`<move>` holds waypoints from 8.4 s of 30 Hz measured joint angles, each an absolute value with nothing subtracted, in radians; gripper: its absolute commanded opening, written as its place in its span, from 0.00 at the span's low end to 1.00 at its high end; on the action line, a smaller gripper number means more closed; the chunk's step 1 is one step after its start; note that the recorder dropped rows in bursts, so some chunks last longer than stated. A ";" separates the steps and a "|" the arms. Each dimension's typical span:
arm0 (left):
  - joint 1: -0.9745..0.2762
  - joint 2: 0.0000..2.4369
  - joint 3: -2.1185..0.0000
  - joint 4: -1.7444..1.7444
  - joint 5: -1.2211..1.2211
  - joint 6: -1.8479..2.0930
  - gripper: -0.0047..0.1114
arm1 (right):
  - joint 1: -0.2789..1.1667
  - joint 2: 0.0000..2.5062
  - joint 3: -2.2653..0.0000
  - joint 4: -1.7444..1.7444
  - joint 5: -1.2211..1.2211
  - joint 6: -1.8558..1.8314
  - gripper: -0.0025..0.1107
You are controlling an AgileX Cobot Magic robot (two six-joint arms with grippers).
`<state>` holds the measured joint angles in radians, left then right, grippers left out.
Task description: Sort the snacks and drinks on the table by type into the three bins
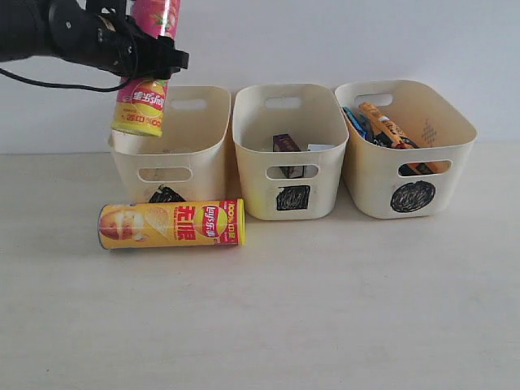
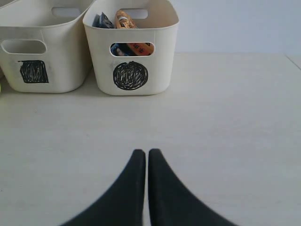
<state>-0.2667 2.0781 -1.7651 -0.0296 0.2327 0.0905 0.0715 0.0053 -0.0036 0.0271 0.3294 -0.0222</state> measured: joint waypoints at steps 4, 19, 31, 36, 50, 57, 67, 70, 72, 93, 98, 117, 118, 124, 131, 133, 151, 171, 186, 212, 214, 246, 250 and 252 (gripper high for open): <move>-0.267 2.133 -1.765 -0.030 0.151 0.090 0.08 | 0.072 0.005 -0.004 0.027 0.329 -0.022 0.02; -0.267 2.221 -1.765 -0.030 0.070 0.090 0.86 | 0.072 0.005 -0.004 0.027 0.329 -0.022 0.02; -0.267 1.993 -1.765 0.166 0.342 0.258 0.32 | 0.072 0.005 -0.004 0.027 0.329 -0.022 0.02; -0.263 1.923 -1.765 0.186 0.609 0.405 0.08 | 0.072 0.005 -0.004 0.027 0.329 -0.020 0.02; -0.219 1.904 -1.765 -0.157 1.196 0.838 0.08 | 0.072 0.005 -0.004 0.027 0.329 -0.019 0.02; -0.199 1.897 -1.671 -0.300 1.213 1.021 0.31 | 0.072 0.005 -0.004 0.027 0.329 -0.019 0.02; -0.199 1.895 -1.424 -0.296 0.999 1.140 0.83 | 0.072 0.005 -0.004 0.027 0.329 -0.019 0.02; -0.199 1.895 -1.378 -0.292 0.928 1.167 0.83 | 0.072 0.005 -0.004 0.027 0.329 -0.019 0.02; -0.199 1.895 -1.359 -0.292 0.885 1.180 0.83 | 0.072 0.005 -0.004 0.027 0.329 -0.019 0.02; -0.199 2.024 -1.353 -0.314 0.656 1.212 0.79 | 0.072 0.005 -0.004 0.027 0.329 -0.019 0.02; -0.199 2.055 -1.353 -0.314 0.690 1.233 0.76 | 0.072 0.005 -0.004 0.027 0.329 -0.019 0.02; -0.299 2.075 -1.353 -0.394 0.692 1.165 0.73 | 0.072 0.005 -0.004 0.027 0.329 -0.019 0.02; -0.310 2.083 -1.353 -0.394 0.679 1.165 0.73 | 0.072 0.005 -0.004 0.027 0.329 -0.019 0.02; -0.328 2.113 -1.353 -0.401 0.657 1.163 0.25 | 0.072 0.005 -0.004 0.027 0.329 -0.019 0.02; -0.328 2.113 -1.353 -0.401 0.670 1.163 0.08 | 0.072 0.005 -0.004 0.027 0.329 -0.019 0.02; -0.328 2.108 -1.353 -0.401 0.695 1.163 0.08 | 0.072 0.005 -0.004 0.027 0.329 -0.019 0.02; -0.290 1.695 -1.353 -0.516 0.550 0.930 0.08 | 0.072 0.005 -0.004 0.027 0.329 -0.019 0.02; -0.288 2.029 -1.624 -0.531 -0.008 0.675 0.08 | 0.072 0.005 -0.004 0.027 0.329 -0.019 0.02; -0.288 2.212 -1.720 -0.558 -0.016 0.675 0.08 | 0.072 0.005 -0.004 0.025 0.329 -0.019 0.02; -0.267 2.217 -1.724 -0.625 -0.023 0.667 0.62 | 0.072 0.005 -0.004 0.025 0.329 -0.019 0.02; -0.267 2.217 -1.724 -0.625 -0.023 0.666 0.66 | 0.072 0.005 -0.004 0.025 0.329 -0.019 0.02; -0.198 1.977 -1.677 -0.612 0.328 0.666 0.08 | 0.072 0.005 -0.004 0.025 0.329 -0.019 0.02; -0.170 1.902 -1.573 -0.522 0.348 0.620 0.08 | 0.072 0.005 -0.004 0.025 0.329 -0.019 0.02; -0.168 1.854 -1.522 -0.455 0.353 0.583 0.08 | 0.072 0.005 -0.004 0.025 0.329 -0.019 0.02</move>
<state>-0.1682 1.8542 -1.5219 -0.4546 0.3533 0.5830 0.0715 0.0053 -0.0036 0.0247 0.3294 -0.0187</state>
